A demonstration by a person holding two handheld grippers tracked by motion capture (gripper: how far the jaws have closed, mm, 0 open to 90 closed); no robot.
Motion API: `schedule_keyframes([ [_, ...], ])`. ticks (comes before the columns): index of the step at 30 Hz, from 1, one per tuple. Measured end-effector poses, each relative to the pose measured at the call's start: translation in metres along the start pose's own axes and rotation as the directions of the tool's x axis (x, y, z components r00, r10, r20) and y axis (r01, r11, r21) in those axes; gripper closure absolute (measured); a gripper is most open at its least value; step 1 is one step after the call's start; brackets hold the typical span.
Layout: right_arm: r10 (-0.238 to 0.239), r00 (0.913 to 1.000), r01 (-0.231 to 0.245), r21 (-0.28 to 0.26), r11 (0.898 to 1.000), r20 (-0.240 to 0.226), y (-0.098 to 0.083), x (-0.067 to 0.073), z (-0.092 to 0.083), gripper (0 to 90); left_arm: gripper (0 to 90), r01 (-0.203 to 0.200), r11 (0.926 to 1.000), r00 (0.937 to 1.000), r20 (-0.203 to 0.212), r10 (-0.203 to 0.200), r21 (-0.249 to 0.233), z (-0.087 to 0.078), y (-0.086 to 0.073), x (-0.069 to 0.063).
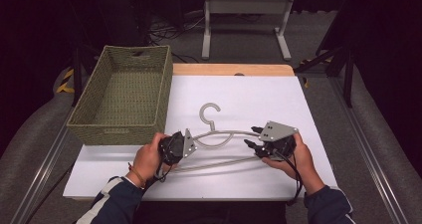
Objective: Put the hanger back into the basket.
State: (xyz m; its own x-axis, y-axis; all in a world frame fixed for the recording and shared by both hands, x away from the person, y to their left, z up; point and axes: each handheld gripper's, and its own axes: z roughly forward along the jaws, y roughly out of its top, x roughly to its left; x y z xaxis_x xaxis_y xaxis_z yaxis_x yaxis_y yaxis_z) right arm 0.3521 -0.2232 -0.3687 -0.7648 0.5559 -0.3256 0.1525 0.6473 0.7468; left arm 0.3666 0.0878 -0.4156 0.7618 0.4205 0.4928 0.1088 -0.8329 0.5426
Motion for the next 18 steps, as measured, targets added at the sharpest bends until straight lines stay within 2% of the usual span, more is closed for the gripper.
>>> schedule_keyframes([
  [1,0.014,0.9999,-0.014,-0.017,1.000,0.004,-0.001,-0.002,-0.002,49.2,81.3,0.006,1.0000,1.0000,-0.001,-0.006,-0.002,-0.001,-0.001,0.001],
  [3,0.038,0.9983,-0.036,-0.053,0.998,0.044,-0.003,-0.006,-0.008,42.9,81.3,0.023,0.9996,0.9997,-0.005,-0.023,-0.015,-0.003,-0.004,0.005],
  [6,0.061,0.9957,-0.056,-0.071,0.996,0.070,-0.010,-0.010,-0.013,36.9,81.3,0.039,0.9989,0.9992,-0.011,-0.039,-0.025,-0.005,-0.006,0.007],
  [8,0.082,0.9937,-0.077,-0.064,0.995,0.077,-0.016,-0.013,-0.014,33.5,81.3,0.046,0.9985,0.9988,-0.015,-0.046,-0.029,-0.007,-0.008,0.009],
  [11,0.122,0.9862,-0.116,-0.059,0.991,0.111,-0.028,-0.018,-0.016,27.1,81.3,0.053,0.9976,0.9984,-0.017,-0.054,-0.044,-0.010,-0.010,0.012],
  [14,0.132,0.9807,-0.128,-0.038,0.991,0.144,-0.040,-0.020,-0.015,24.7,81.4,0.073,0.9949,0.9967,-0.031,-0.076,-0.069,-0.013,-0.012,0.014],
  [18,0.154,0.9746,-0.151,-0.030,0.988,0.162,-0.054,-0.022,-0.015,21.6,81.4,0.098,0.9909,0.9940,-0.040,-0.102,-0.092,-0.017,-0.014,0.017],
])
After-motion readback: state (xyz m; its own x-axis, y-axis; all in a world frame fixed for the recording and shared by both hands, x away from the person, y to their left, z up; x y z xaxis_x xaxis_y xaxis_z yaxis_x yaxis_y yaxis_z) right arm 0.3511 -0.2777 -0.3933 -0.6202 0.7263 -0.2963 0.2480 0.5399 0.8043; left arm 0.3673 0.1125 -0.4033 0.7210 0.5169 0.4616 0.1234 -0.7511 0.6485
